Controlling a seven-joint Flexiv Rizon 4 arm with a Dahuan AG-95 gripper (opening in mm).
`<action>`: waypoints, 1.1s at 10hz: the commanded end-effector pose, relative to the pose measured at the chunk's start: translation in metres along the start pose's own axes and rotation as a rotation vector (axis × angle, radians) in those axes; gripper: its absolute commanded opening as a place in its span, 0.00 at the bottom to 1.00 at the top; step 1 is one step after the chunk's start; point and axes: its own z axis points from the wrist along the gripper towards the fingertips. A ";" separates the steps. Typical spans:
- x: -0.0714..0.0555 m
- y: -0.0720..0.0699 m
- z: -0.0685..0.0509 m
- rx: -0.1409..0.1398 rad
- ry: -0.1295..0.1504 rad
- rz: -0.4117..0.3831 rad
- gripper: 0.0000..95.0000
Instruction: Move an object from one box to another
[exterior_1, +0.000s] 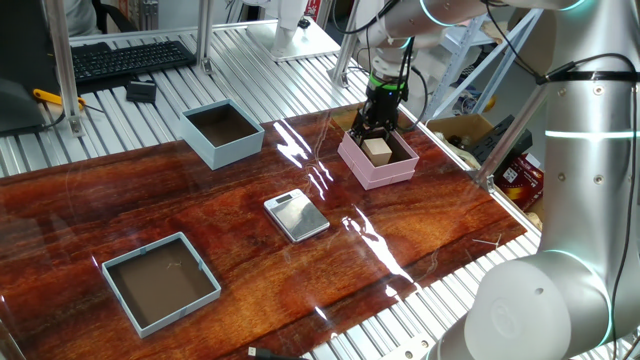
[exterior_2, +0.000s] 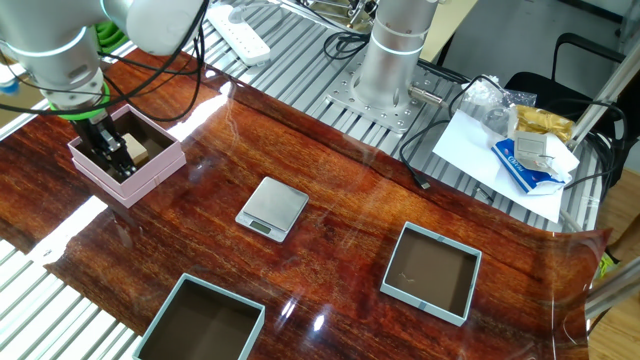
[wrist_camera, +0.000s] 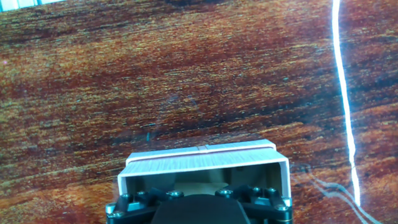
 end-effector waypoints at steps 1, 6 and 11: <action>0.000 0.000 0.000 -0.002 -0.003 -0.009 0.20; 0.000 0.000 -0.001 -0.001 -0.015 -0.015 0.00; 0.000 0.000 -0.002 -0.001 -0.018 -0.022 0.00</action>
